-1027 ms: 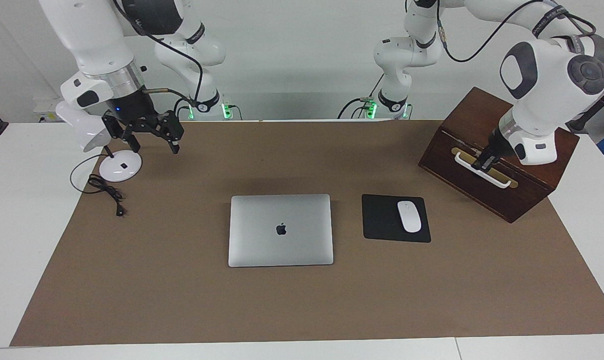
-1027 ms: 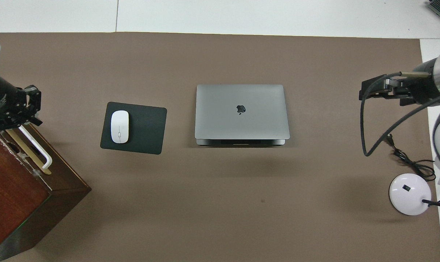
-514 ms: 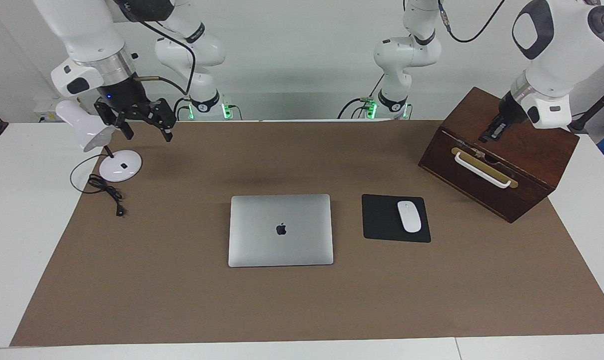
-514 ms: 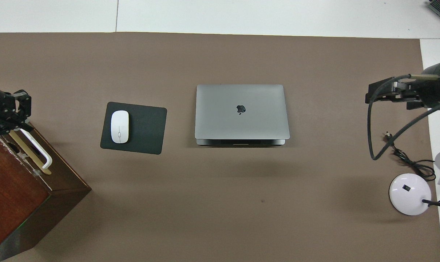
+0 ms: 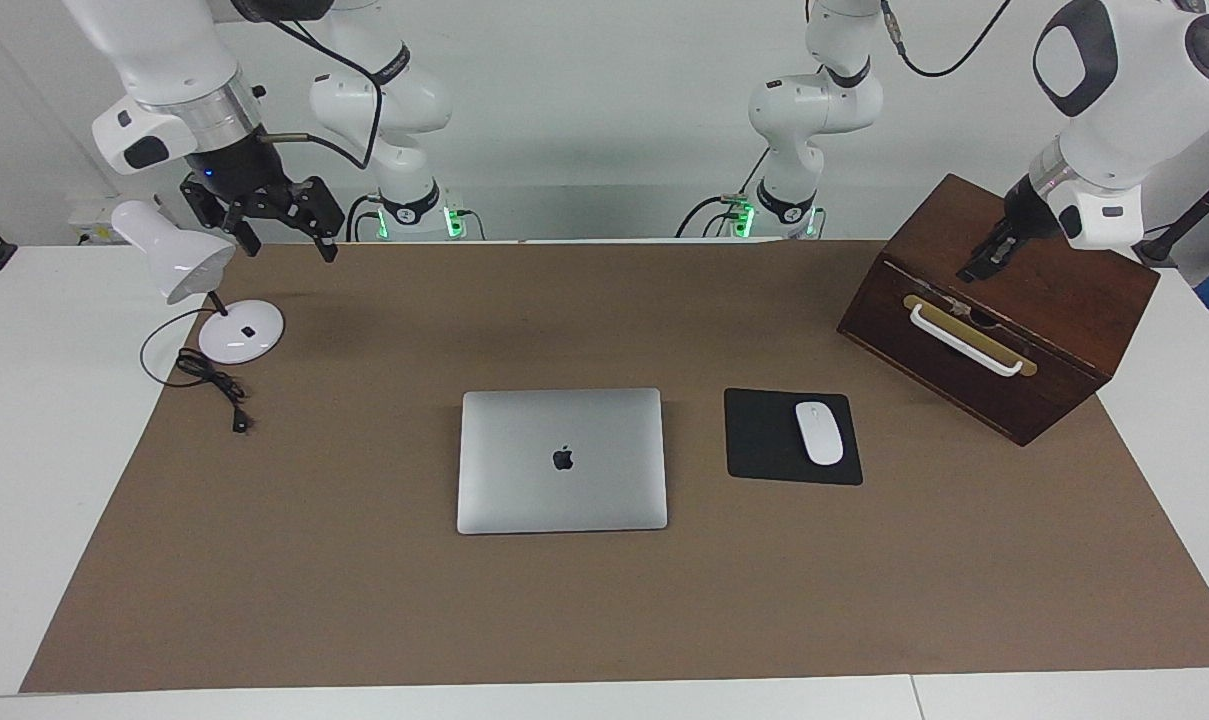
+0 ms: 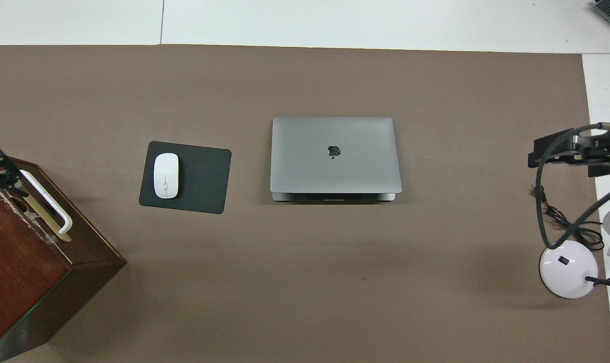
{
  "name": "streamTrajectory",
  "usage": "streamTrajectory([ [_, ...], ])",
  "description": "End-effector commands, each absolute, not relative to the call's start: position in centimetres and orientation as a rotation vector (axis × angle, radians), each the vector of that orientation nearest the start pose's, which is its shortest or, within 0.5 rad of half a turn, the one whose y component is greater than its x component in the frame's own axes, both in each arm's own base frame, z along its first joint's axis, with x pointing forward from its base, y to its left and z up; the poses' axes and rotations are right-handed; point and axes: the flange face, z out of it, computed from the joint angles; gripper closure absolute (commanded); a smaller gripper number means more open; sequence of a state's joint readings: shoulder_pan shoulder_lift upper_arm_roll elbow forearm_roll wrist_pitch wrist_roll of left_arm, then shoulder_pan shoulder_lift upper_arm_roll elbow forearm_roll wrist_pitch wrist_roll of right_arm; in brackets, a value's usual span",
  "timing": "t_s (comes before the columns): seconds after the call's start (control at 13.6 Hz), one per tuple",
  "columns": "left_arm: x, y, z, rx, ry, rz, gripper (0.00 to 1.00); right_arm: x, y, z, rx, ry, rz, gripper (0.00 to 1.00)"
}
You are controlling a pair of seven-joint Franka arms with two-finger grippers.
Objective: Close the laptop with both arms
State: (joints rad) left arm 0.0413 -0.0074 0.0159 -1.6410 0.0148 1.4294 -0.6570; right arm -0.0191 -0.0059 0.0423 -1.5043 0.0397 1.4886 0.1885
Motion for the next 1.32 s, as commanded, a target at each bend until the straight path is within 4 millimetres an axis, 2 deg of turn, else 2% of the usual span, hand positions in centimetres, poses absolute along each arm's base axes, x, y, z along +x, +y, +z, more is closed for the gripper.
streamTrajectory([
  [0.0, 52.8, 2.6, 59.6, -2.999, -0.700, 0.191, 0.00, 53.5, 0.9, 64.7, -3.093, 0.214, 0.038, 0.00],
  [0.07, 53.2, 2.5, 60.1, -3.054, -0.515, 0.129, 0.00, 53.6, 0.5, 64.4, -3.102, 0.226, 0.037, 0.00],
  [0.15, 53.8, 2.5, 60.5, -3.078, -0.422, 0.055, 0.00, 53.6, 0.4, 64.2, -3.110, 0.230, 0.020, 0.00],
  [0.22, 54.2, 2.5, 60.8, -3.085, -0.410, -0.001, 0.00, 53.6, 0.2, 63.9, -3.115, 0.236, 0.019, 0.00],
  [0.29, 54.3, 2.6, 60.9, -3.087, -0.402, -0.013, 0.00, 53.5, -0.5, 63.9, -3.114, 0.250, 0.019, 0.00],
  [0.44, 54.3, 2.8, 61.1, -3.093, -0.384, -0.022, 0.00, 53.5, -0.5, 64.0, -3.115, 0.224, 0.016, 0.00],
  [0.66, 55.3, 2.4, 61.6, -3.113, -0.146, -0.141, 0.00, 53.5, -0.5, 64.1, -3.114, 0.202, 0.014, 0.00],
  [0.81, 55.2, 2.6, 61.8, -3.116, -0.119, -0.144, 0.00, 53.6, -0.7, 64.0, -3.114, 0.090, 0.012, 0.00],
  [1.03, 55.5, 2.0, 62.0, -3.164, -0.130, -0.153, 0.00, 53.6, -0.6, 64.0, -3.107, 0.070, 0.010, 0.00],
  [1.1, 55.6, 1.3, 62.6, -3.187, -0.127, -0.171, 0.00, 53.7, -0.4, 64.1, -3.107, 0.062, 0.007, 0.00],
  [1.25, 55.7, 1.9, 63.4, -3.219, -0.157, -0.142, 0.00, 53.7, 0.0, 64.1, -3.107, 0.063, -0.004, 0.00],
])
